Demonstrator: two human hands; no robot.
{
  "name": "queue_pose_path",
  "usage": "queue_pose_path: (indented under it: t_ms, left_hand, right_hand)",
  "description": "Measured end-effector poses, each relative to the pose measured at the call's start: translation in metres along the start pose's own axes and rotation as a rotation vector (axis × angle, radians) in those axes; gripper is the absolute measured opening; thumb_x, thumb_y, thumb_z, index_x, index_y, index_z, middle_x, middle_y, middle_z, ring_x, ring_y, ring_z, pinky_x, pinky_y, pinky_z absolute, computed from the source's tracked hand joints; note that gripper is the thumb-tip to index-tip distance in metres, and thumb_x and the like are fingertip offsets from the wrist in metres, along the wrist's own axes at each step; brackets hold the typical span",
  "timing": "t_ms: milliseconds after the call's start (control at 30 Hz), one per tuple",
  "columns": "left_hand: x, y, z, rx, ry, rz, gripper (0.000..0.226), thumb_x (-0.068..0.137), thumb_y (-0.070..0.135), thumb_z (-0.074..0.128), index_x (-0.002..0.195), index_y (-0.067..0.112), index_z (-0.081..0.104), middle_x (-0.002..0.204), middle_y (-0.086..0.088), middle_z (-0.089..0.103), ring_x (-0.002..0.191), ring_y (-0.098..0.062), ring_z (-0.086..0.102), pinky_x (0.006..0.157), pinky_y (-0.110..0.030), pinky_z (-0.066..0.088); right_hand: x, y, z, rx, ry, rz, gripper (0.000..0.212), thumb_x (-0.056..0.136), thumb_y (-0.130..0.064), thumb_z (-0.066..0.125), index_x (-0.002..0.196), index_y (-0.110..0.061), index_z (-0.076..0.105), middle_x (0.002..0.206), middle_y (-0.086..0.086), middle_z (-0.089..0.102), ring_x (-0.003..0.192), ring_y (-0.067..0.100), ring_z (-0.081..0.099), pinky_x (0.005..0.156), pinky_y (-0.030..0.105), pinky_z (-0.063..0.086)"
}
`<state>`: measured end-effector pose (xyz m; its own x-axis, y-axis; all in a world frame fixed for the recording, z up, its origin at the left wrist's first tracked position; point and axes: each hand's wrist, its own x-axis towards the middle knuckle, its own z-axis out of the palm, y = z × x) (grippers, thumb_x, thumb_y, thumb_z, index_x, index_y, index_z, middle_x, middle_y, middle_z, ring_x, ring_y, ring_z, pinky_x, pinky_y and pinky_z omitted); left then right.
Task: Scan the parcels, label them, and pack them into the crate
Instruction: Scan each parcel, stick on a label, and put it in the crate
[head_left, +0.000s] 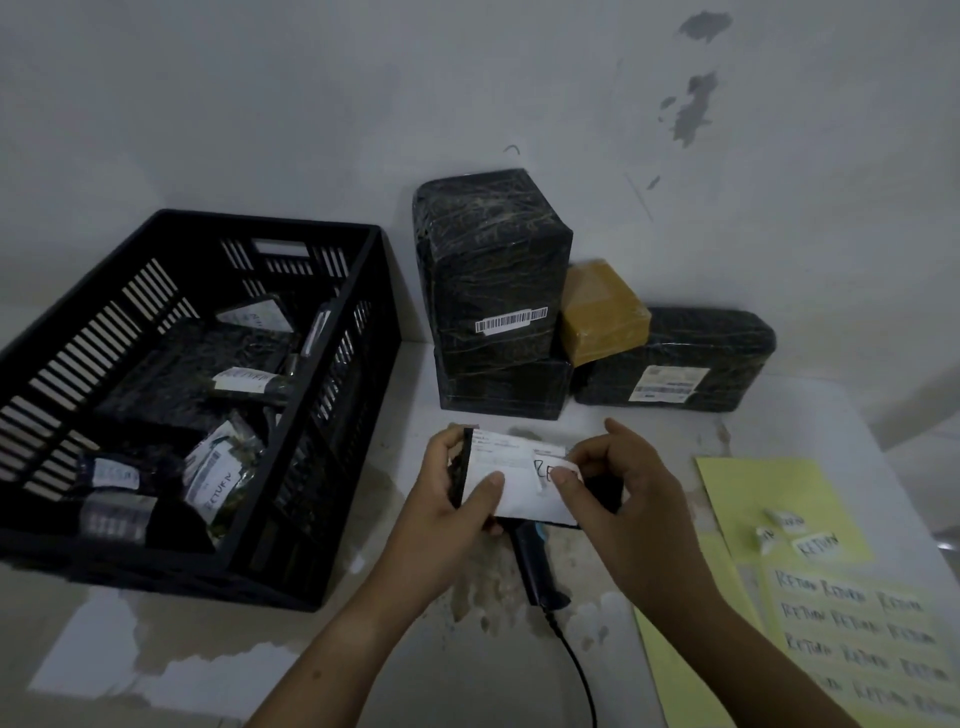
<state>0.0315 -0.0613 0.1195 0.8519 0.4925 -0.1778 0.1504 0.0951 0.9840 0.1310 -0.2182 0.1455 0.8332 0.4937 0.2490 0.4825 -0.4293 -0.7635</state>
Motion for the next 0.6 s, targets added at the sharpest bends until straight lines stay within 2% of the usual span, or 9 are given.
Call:
queue_pose_path:
  t_ms: [67,133,233,333,400,433,467,533,600]
  left_hand:
    - [-0.001,-0.001,0.002,-0.01,-0.03,-0.003,0.04,0.103,0.01,0.053,0.133,0.034,0.044,0.127,0.002,0.065,0.108,-0.014,0.068,0.075,-0.026,0.059]
    - [-0.001,-0.002,0.005,-0.014,-0.042,-0.008,0.039,0.102,0.006,0.051,0.127,0.035,0.042,0.128,-0.003,0.064,0.108,-0.016,0.068,0.08,-0.033,0.061]
    - [-0.002,-0.002,0.009,0.012,-0.058,-0.012,0.05,0.1,0.002,0.047,0.127,0.044,0.038,0.122,0.0,0.066,0.106,-0.018,0.068,0.09,-0.045,0.06]
    - [-0.001,0.002,0.012,-0.022,-0.093,-0.008,0.053,0.103,0.006,0.042,0.129,0.052,0.046,0.122,0.015,0.066,0.111,-0.013,0.066,0.095,-0.045,0.058]
    - [0.0,0.004,0.015,-0.055,-0.12,-0.002,0.029,0.106,0.027,0.049,0.122,0.051,0.051,0.123,0.011,0.067,0.112,-0.014,0.067,0.097,-0.044,0.057]
    - [0.0,0.005,0.017,-0.06,-0.129,0.012,0.02,0.102,0.04,0.053,0.119,0.051,0.052,0.121,0.009,0.068,0.111,-0.015,0.067,0.096,-0.042,0.057]
    - [0.001,0.004,0.018,-0.045,-0.125,0.038,0.022,0.095,0.047,0.056,0.116,0.05,0.051,0.117,0.01,0.069,0.109,-0.013,0.068,0.094,-0.038,0.058]
    - [0.004,0.002,0.02,-0.001,-0.09,0.083,0.023,0.095,0.044,0.059,0.116,0.046,0.05,0.108,0.014,0.07,0.103,-0.008,0.068,0.088,-0.031,0.056]
    - [0.007,0.001,0.02,0.016,-0.061,0.109,0.019,0.101,0.032,0.057,0.115,0.045,0.051,0.106,0.014,0.07,0.1,-0.009,0.069,0.085,-0.029,0.056]
  right_hand:
    - [0.001,0.0,0.004,-0.055,0.006,-0.043,0.021,0.083,-0.028,0.073,0.08,-0.038,0.055,0.073,-0.021,0.059,0.12,-0.009,0.047,0.113,0.04,0.037]
    - [0.001,0.001,0.008,-0.107,0.019,-0.071,0.013,0.081,-0.033,0.072,0.083,-0.035,0.059,0.075,-0.026,0.057,0.129,0.002,0.044,0.11,0.047,0.038]
    - [0.001,0.002,0.011,-0.17,0.041,-0.123,0.015,0.079,-0.03,0.076,0.083,-0.03,0.062,0.078,-0.027,0.052,0.129,0.002,0.038,0.107,0.05,0.039]
    - [0.003,-0.001,0.01,-0.241,0.07,-0.156,0.018,0.075,-0.025,0.082,0.081,-0.026,0.065,0.084,-0.022,0.054,0.128,0.01,0.041,0.104,0.053,0.041]
    - [0.005,-0.001,0.01,-0.284,0.088,-0.193,0.02,0.071,-0.022,0.085,0.08,-0.024,0.067,0.087,-0.014,0.062,0.127,0.014,0.042,0.102,0.052,0.042]
    - [0.005,0.0,0.01,-0.298,0.094,-0.21,0.021,0.07,-0.021,0.086,0.079,-0.023,0.067,0.088,-0.011,0.066,0.127,0.015,0.042,0.101,0.051,0.043]
    - [0.006,0.002,0.011,-0.31,0.096,-0.224,0.021,0.07,-0.02,0.087,0.079,-0.023,0.068,0.089,-0.009,0.068,0.127,0.015,0.043,0.101,0.049,0.043]
    - [0.008,0.005,0.012,-0.318,0.095,-0.234,0.019,0.072,-0.023,0.086,0.083,-0.023,0.069,0.089,-0.009,0.069,0.128,0.016,0.045,0.102,0.045,0.041]
    - [0.009,0.007,0.013,-0.312,0.094,-0.226,0.017,0.076,-0.029,0.082,0.086,-0.024,0.07,0.091,-0.008,0.07,0.126,0.018,0.047,0.103,0.043,0.04]
